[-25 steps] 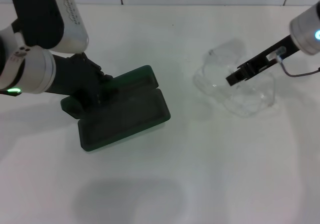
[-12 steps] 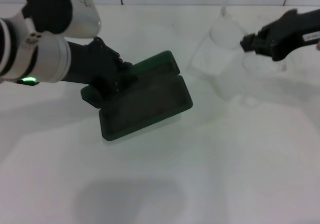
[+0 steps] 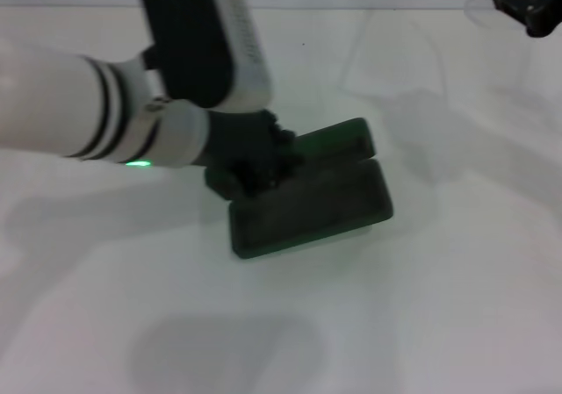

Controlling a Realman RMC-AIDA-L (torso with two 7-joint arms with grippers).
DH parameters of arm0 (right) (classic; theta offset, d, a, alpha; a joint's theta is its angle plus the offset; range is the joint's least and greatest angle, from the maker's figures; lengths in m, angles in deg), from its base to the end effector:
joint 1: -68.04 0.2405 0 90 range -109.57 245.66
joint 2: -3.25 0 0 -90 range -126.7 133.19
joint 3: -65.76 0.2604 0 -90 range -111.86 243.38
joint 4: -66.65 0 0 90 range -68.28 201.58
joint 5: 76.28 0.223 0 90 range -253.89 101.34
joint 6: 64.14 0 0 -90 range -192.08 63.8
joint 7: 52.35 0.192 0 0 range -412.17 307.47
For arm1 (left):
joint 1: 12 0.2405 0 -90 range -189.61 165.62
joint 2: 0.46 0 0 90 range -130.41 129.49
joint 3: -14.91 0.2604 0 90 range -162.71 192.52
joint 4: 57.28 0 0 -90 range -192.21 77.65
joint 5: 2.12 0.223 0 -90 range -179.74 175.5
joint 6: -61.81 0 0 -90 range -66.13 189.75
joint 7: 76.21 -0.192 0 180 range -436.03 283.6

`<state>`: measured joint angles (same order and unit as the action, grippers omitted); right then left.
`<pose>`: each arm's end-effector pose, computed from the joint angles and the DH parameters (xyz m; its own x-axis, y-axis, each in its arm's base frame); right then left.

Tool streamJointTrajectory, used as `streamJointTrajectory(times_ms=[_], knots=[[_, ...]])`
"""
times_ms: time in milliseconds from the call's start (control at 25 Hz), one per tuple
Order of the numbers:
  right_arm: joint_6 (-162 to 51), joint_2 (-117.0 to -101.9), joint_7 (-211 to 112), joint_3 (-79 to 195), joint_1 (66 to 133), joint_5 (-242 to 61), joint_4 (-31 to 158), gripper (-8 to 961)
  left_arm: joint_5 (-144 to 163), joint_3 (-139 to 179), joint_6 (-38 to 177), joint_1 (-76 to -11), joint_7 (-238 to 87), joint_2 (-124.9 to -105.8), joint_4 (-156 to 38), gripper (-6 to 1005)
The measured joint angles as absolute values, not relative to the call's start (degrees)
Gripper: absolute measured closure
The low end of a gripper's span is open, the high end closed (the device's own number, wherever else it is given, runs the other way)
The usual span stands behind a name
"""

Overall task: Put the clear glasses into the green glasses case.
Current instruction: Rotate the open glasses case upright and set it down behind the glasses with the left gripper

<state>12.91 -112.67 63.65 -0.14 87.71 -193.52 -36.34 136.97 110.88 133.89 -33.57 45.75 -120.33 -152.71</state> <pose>0.1164 0.3837 0.0820 0.9757 -0.0114 -0.2187 -0.1456 -0.7796 -0.6091 -0.1272 0.3512 -0.0740 0.9900 0.0164 -0.1402 -0.0389 -0.9231 -0.3827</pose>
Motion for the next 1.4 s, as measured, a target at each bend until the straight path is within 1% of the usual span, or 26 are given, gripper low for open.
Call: streamJointTrajectory(times_ms=[40, 160, 200, 240, 400, 560, 800, 1400], knots=[[12.76, -112.69, 63.04, 0.15, 87.26, -193.03, -36.73, 900, 136.97, 110.88, 133.89, -33.57, 45.75, -120.33, -152.71, 792], [12.48, -112.76, 61.06, 1.2, 86.31, -190.57, -36.94, 900, 139.18, 115.55, 129.76, -38.24, 45.78, -120.36, -148.09, 792], [12.34, -112.76, 60.2, 1.8, 86.03, -189.2, -36.74, 900, 139.47, 116.94, 129.47, -40.69, 45.78, -120.42, -146.24, 792], [12.28, -112.77, 59.46, 2.41, 85.8, -187.85, -36.51, 900, 139.5, 117.09, 129.43, -41.04, 45.78, -120.43, -145.92, 791], [12.26, -112.77, 56.79, 4.36, 84.87, -183.52, -35.31, 900, 139.59, 120.09, 128.62, -46.53, 45.78, -120.56, -140.64, 791], [12.16, -112.74, 55.52, 6.04, 84.06, -181.73, -34.66, 900, 140.21, 122.44, 126.17, -48.75, 46.06, -120.66, -138.5, 790], [12.55, -112.66, 54.05, 8.6, 83.1, -178.57, -33.34, 900, 140.84, 125.38, 122.19, -50.85, 48.19, -120.76, -136.0, 790], [12.38, -112.57, 53.47, 9.39, 82.91, -177.54, -31.38, 899, 144.83, 129.32, 117.29, -50.8, 53.36, -120.92, -135.03, 788]])
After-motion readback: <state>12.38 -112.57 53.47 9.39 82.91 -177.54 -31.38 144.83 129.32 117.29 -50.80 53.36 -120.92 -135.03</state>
